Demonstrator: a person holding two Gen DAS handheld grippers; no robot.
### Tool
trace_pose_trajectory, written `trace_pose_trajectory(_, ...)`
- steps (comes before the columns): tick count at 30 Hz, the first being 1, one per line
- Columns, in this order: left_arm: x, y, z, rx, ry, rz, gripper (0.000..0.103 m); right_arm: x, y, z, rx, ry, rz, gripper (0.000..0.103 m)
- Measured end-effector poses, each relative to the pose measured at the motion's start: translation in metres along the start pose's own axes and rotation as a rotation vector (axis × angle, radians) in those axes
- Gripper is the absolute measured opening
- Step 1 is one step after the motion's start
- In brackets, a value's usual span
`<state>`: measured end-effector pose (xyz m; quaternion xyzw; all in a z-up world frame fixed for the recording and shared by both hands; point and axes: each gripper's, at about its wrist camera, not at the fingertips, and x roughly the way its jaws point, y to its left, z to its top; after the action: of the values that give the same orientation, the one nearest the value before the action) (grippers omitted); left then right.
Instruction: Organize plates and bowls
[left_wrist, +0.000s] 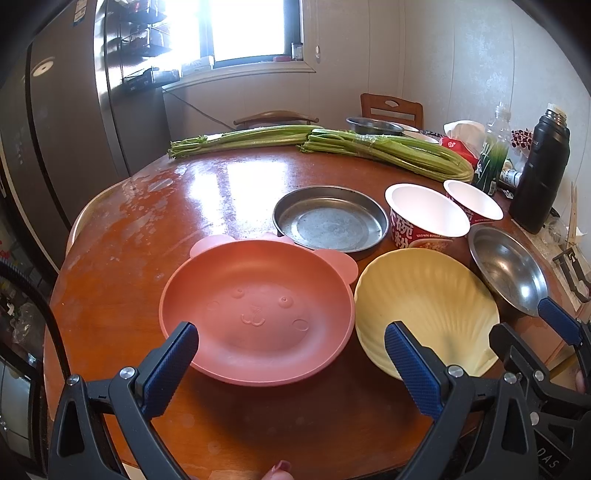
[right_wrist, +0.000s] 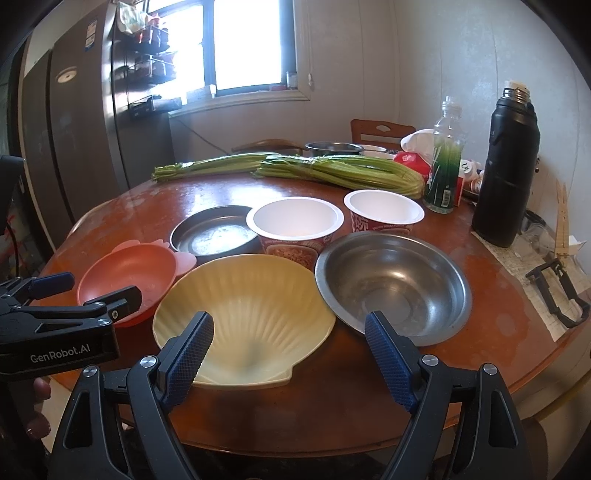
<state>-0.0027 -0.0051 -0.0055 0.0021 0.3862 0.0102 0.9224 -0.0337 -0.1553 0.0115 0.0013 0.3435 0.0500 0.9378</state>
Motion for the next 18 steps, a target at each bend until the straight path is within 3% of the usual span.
trace_pose_trajectory(8, -0.004, 0.012, 0.002, -0.025, -0.006, 0.003, 0.102, 0.003, 0.006, 0.002, -0.021, 0.013, 0.012, 0.085)
trace_pose_trajectory(13, -0.007, 0.044, 0.005, -0.102, -0.008, 0.024, 0.102, 0.004, 0.016, 0.02, -0.081, -0.016, 0.057, 0.085)
trace_pose_trajectory(18, -0.001, 0.088, 0.005, -0.192, 0.01, 0.066, 0.102, 0.02, 0.032, 0.04, -0.103, 0.023, 0.149, 0.085)
